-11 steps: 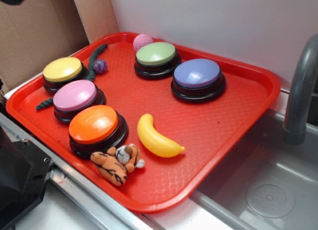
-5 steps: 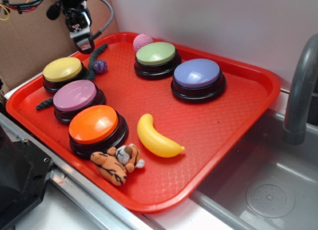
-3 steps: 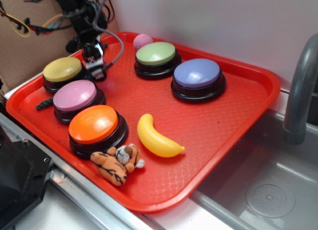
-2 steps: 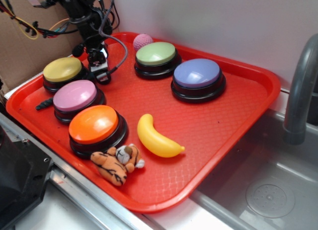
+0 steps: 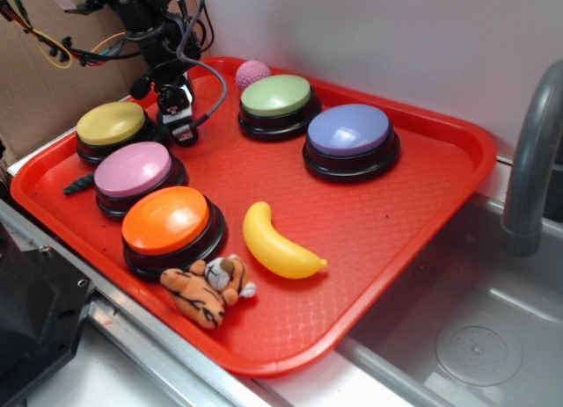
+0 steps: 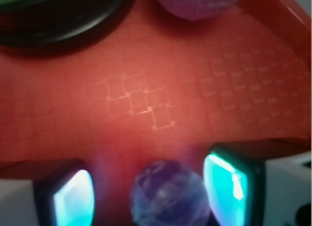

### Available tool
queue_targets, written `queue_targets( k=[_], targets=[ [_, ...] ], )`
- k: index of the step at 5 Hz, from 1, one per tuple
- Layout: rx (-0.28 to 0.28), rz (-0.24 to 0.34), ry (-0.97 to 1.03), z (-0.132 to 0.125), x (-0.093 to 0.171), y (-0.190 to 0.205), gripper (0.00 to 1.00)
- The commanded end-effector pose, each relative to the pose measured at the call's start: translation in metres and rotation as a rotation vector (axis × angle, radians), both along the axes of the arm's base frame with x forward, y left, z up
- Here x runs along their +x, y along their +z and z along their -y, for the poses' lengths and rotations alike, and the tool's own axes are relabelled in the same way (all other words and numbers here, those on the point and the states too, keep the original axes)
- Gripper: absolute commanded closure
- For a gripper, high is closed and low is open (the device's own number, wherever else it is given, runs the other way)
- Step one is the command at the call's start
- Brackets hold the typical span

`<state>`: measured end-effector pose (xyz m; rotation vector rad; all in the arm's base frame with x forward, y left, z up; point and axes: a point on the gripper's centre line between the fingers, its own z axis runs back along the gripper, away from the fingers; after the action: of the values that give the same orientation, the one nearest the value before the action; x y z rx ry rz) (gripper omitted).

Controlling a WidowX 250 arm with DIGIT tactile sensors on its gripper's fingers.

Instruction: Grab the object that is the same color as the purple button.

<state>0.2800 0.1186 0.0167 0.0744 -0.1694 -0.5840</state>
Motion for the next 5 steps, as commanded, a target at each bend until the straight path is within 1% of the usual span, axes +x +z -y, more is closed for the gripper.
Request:
queue_targets(
  k=[1,2,3,4,5],
  targets=[
    [-0.002,0.002,0.038,-0.001,-0.001,0.002,1.0],
    [0.015,-0.049,0.071,0.003,0.006,0.0,1.0],
    [-0.017,-0.067,0.098,0.006,0.006,0.005,1.0],
    [-0.074,-0.125,0.218,0.016,0.002,0.041,1.0],
    [-0.078,-0.104,0.344,0.037,-0.003,0.091,1.0]
  ],
)
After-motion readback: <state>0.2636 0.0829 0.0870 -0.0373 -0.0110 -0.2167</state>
